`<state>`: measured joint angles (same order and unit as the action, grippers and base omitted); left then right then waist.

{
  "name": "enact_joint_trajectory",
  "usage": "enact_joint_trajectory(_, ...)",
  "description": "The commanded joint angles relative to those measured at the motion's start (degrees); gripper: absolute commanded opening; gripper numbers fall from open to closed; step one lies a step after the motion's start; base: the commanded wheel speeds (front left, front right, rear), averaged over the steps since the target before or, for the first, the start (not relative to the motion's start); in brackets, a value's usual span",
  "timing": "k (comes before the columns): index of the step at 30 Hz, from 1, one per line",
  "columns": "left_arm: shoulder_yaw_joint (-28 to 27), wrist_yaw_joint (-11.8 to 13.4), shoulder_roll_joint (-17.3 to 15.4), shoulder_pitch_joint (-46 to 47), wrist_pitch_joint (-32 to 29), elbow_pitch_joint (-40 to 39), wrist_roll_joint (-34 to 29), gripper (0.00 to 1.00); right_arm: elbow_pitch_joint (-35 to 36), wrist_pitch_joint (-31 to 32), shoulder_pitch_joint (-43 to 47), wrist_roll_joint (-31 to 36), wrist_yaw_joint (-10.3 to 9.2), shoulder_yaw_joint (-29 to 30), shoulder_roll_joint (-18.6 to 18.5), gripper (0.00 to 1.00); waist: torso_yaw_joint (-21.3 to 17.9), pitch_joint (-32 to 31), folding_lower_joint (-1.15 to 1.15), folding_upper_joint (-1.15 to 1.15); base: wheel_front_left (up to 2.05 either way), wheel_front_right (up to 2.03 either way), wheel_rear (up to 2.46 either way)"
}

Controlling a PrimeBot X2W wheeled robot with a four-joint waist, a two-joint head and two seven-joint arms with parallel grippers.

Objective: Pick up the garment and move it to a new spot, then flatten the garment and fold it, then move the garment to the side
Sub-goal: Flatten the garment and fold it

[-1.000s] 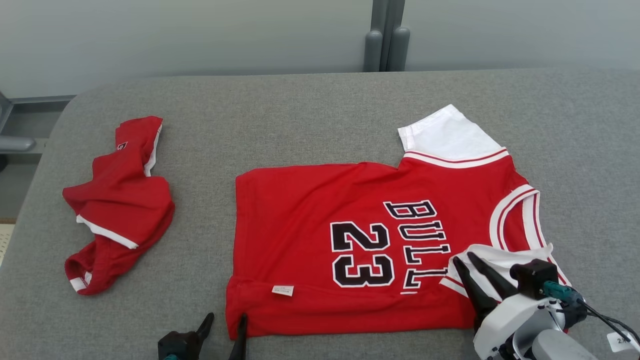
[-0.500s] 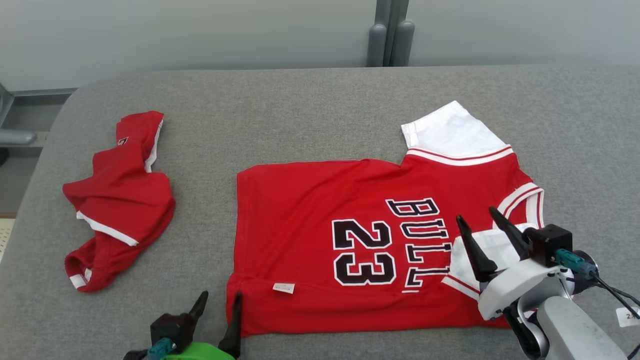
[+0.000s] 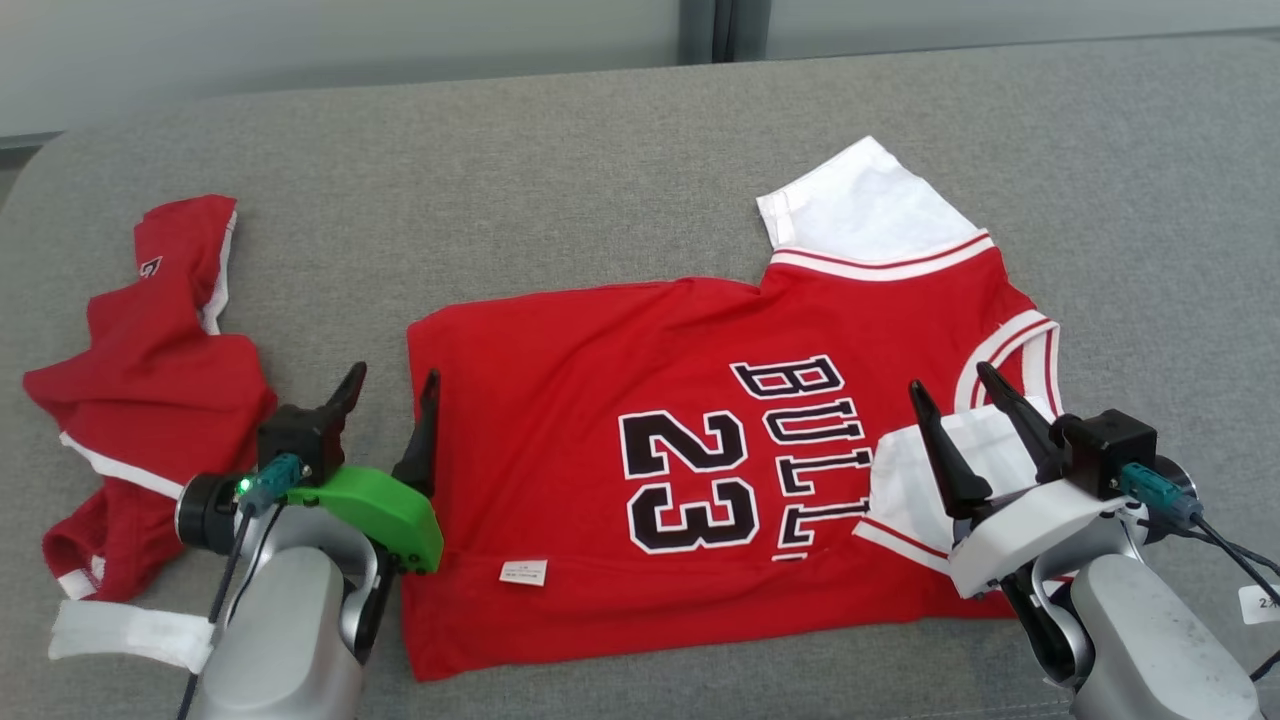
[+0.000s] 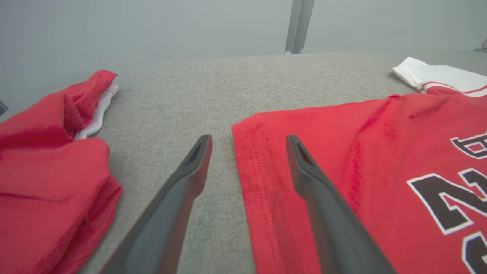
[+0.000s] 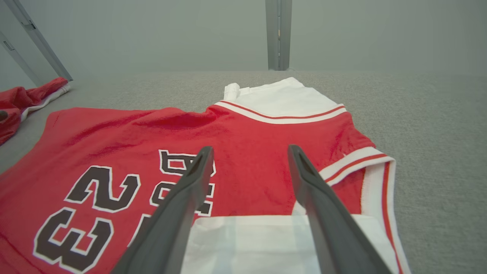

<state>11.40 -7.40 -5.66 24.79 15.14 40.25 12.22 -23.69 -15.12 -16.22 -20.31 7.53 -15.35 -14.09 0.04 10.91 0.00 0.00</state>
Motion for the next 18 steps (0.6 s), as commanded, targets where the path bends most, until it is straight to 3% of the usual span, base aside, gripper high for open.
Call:
enact_joint_trajectory(1, 0.02, -0.12, -0.64, 1.85, -0.04, 1.24, 0.54, 1.00, 0.31, -0.03, -0.73, 0.04, -0.08, -0.07, -0.02, 1.00, -2.60, 2.83, 0.00, 0.00, 0.00, 0.00, 0.00)
enact_joint_trajectory(11, 3.12, -0.06, -1.69, 10.72, -0.04, 14.10, 8.04, 1.00, 0.96, -0.03, -1.14, -0.53, -0.08, 0.78, -0.28, 1.00, -5.21, 5.36, 0.00, 0.00, 0.00, 0.00, 0.00)
enact_joint_trajectory(18, 4.80, -0.05, -2.61, 12.13, -0.03, 14.89, 11.68, 1.00, 0.72, -0.03, -1.21, -0.43, -0.08, 1.02, 0.03, 1.00, -4.99, 5.19, 0.00, 0.00, 0.00, 0.00, 0.00)
